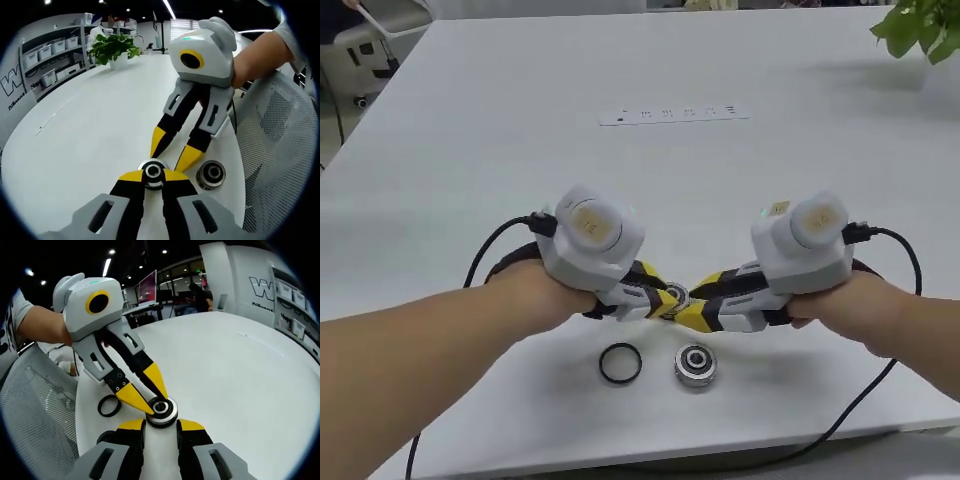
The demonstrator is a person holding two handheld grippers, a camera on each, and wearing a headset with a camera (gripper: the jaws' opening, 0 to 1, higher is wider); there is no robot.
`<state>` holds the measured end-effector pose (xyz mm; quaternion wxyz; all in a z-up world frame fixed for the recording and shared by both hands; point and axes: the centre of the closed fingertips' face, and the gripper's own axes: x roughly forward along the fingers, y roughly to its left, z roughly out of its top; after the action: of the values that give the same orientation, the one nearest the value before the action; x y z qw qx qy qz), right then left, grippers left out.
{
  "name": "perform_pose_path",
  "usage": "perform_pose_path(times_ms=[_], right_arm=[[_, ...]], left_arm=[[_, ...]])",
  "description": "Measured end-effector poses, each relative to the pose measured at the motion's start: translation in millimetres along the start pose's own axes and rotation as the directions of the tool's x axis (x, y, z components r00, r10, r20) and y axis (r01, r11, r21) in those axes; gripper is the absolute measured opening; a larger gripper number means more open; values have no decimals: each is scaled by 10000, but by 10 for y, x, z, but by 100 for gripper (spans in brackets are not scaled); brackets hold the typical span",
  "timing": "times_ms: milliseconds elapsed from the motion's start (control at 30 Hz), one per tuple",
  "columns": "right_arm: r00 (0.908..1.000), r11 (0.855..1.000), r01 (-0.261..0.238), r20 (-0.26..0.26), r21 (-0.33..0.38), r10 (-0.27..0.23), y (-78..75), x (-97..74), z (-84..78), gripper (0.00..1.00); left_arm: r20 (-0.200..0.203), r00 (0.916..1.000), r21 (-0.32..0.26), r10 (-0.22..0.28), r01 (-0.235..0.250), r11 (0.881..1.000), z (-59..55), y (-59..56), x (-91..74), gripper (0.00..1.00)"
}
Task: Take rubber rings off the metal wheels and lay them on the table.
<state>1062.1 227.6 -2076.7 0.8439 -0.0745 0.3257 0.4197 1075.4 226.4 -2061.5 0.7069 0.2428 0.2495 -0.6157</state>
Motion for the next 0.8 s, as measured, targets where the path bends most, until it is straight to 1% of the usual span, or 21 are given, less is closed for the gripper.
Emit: perform_pose_path(times_ms=[267,500,800], right_arm=[[10000,9999,50,-42,-118,-50,-16,27,-15,21],[9999,9993,97,-79,-361,-100,-18,13,-28,17],[9999,9995,138,-75,-295,-141,-15,-11,-50,13]], left_arm=[[-20,10000,-65,87,-88,9999,-2,12,6,7],[-4,9999,-172,135,-135,9998,-4,11,4,7],[40,9998,-279,171,-170,9995,-7,0,1,7]])
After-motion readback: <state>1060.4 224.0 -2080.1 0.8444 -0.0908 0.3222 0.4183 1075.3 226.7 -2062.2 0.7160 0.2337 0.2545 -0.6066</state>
